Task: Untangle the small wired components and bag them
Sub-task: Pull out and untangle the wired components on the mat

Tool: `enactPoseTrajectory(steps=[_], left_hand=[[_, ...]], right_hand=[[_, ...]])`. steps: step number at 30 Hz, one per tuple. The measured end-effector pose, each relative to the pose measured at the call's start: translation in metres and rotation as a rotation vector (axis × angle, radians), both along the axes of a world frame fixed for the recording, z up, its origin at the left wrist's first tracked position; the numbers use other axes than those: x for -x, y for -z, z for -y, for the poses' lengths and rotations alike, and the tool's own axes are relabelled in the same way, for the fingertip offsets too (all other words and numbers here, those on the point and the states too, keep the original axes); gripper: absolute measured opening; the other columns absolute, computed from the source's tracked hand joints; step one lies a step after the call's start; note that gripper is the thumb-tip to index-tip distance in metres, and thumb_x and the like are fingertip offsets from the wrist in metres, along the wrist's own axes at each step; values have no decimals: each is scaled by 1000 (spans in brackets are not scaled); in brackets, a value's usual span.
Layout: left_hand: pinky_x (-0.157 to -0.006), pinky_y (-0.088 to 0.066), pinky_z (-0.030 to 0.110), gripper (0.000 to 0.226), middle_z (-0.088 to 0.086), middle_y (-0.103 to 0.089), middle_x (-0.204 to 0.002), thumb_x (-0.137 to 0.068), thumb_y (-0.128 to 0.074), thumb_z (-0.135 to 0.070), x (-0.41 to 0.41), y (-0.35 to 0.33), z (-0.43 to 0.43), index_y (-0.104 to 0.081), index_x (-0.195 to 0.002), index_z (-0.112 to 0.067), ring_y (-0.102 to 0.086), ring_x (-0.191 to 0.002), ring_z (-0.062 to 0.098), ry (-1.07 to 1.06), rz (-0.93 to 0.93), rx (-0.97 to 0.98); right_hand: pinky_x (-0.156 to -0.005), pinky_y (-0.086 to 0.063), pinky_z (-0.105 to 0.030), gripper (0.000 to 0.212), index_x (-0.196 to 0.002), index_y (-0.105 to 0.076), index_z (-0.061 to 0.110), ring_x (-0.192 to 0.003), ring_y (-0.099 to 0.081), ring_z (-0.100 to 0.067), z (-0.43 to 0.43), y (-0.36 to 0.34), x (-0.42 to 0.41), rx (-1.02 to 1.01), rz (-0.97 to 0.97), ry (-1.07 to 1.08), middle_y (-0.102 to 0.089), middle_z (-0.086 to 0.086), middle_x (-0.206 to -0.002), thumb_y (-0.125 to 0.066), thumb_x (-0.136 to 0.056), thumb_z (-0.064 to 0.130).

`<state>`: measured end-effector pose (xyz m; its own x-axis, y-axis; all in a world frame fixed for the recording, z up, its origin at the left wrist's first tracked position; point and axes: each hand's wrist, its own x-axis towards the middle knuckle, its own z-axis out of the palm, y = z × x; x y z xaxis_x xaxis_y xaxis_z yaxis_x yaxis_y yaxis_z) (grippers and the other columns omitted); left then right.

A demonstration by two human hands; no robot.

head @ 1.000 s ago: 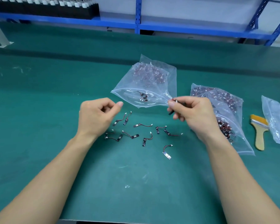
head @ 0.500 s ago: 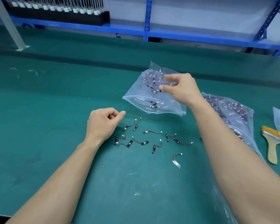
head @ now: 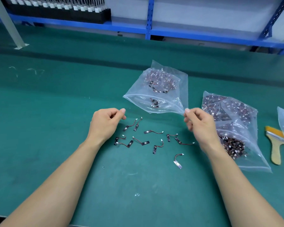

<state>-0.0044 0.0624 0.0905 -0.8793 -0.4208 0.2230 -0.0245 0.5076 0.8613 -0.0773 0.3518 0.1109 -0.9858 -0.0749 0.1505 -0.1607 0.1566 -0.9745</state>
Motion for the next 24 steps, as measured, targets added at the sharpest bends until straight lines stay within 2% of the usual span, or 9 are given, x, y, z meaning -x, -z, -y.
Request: enactPoseTrajectory(steps=[2, 5, 9, 19, 24], left_hand=[[-58, -29, 30, 30, 4, -39, -55, -93, -57, -48, 0, -1, 1, -73, -71, -33, -33, -54, 15, 2, -3, -15], [-56, -30, 28, 26, -5, -41, -53, -95, -61, -41, 1, 0, 1, -73, -72, -33, -34, -51, 11, 19, 8, -26], [-58, -35, 28, 21, -14, -47, -52, -90, -71, -38, 3, 3, 2, -71, -71, -28, -38, -53, 8, 23, 24, -32], [-57, -35, 26, 22, -14, -50, -50, -93, -66, -34, 2, 4, 2, -74, -75, -26, -40, -51, 6, 22, 45, -11], [-58, -35, 27, 22, -15, -52, -51, -93, -65, -36, 2, 3, 2, -74, -76, -26, -42, -51, 6, 12, 62, 8]], right_hand=[[-48, -37, -14, 34, -67, -64, 18, -49, -44, -5, -4, 6, -3, 28, 50, 8, -58, 8, -58, -61, -100, 24], [-46, -34, -14, 34, -70, -64, 13, -46, -41, -7, -8, 9, -1, 52, 86, -2, -57, 6, -57, -59, -101, 25], [-46, -34, -14, 35, -67, -65, 15, -45, -41, -8, -9, 11, -2, 70, 77, -25, -58, 3, -58, -61, -100, 25], [-48, -37, -15, 37, -61, -68, 22, -46, -41, -9, -8, 12, -4, 57, 62, -34, -61, 2, -60, -64, -98, 22], [-48, -36, -15, 35, -62, -68, 20, -45, -40, -10, -8, 11, -5, 54, 61, -33, -61, 1, -59, -65, -97, 21]])
